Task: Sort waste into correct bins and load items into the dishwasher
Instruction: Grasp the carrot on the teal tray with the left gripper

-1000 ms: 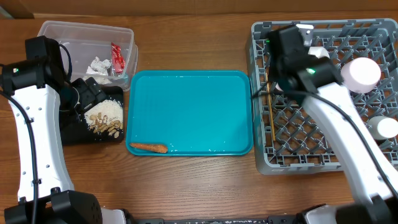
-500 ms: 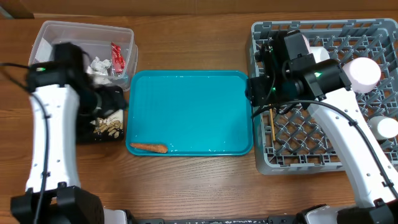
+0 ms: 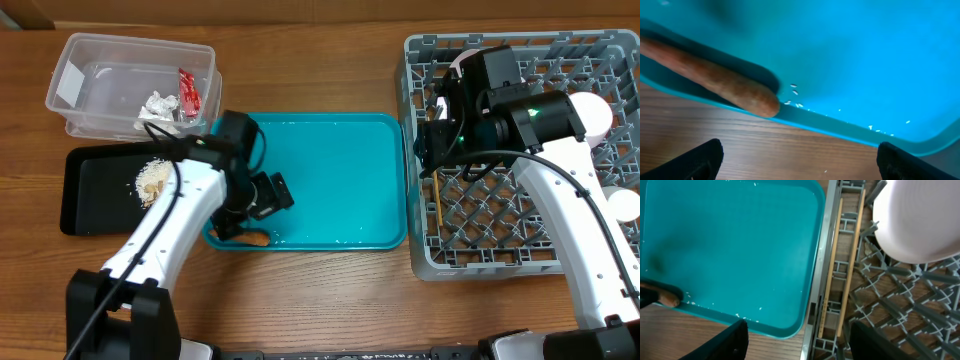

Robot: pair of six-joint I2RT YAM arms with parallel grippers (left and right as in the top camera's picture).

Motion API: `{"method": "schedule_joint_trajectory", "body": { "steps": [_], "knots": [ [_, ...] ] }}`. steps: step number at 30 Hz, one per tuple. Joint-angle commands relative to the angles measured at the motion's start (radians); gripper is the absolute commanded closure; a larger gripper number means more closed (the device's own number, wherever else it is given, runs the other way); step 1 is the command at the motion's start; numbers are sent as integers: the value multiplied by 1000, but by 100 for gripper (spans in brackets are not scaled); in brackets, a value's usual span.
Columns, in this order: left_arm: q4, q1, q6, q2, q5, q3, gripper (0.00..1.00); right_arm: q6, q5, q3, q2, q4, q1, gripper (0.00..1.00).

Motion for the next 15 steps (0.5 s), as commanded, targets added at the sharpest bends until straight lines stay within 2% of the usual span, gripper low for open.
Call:
{"method": "schedule_joint_trajectory", "body": {
  "steps": [1, 10, 15],
  "knots": [
    [38, -31, -151, -5, -29, -46, 0, -6, -6, 3, -2, -1, 1, 33],
    [86, -32, -291, -4, -111, -105, 0, -6, -6, 3, -2, -3, 1, 33],
    [95, -32, -309, -1, -128, -117, 0, -6, -6, 3, -2, -3, 1, 33]
  ]
}}
